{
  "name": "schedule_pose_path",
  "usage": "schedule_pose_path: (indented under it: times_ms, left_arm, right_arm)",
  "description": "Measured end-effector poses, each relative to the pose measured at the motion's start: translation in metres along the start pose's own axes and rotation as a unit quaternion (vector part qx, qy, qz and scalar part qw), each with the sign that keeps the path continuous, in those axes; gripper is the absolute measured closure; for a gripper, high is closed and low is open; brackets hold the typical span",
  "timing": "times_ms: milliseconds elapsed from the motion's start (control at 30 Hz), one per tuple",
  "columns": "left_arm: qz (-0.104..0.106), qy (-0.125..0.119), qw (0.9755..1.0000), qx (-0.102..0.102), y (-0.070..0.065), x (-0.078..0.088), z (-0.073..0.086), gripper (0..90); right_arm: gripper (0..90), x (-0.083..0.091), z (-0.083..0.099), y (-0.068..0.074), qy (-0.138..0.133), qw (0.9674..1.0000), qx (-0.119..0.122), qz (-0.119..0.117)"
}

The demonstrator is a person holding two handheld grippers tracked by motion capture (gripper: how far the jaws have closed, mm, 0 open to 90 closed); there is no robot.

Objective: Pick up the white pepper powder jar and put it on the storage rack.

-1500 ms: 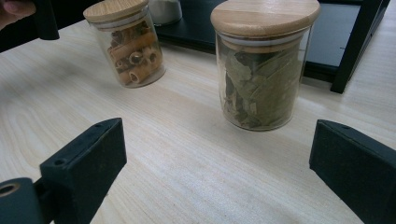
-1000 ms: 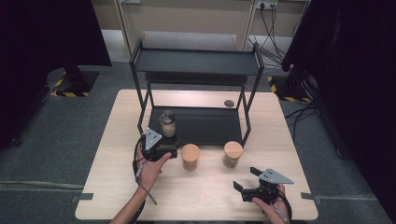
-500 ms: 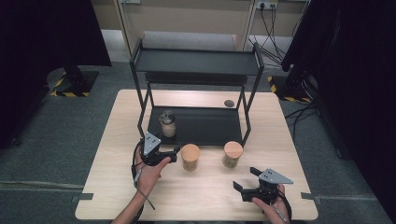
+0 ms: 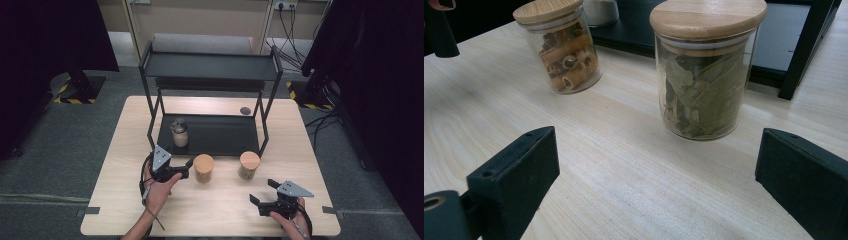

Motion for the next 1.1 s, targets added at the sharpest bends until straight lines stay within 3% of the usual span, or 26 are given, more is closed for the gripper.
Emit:
schedule_pose_path:
  times_ms: [1100]
  left_arm:
    - [0.024,-0.009,0.9996,-0.011,-0.012,0.018,0.010,2.0]
  right_arm:
    - [4.4,0.000,0.000,0.000,-0.001,1.0000,0.001,0.001]
Point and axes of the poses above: each handheld gripper's, and its own axes: x roughly backward along the jaws, z roughly out of its underside, y roughly to its left, the point moved 2 cm from there along -x, roughly forward along the jaws, and after that the axes turned 5 degrees about y, right-handed, at the moved point
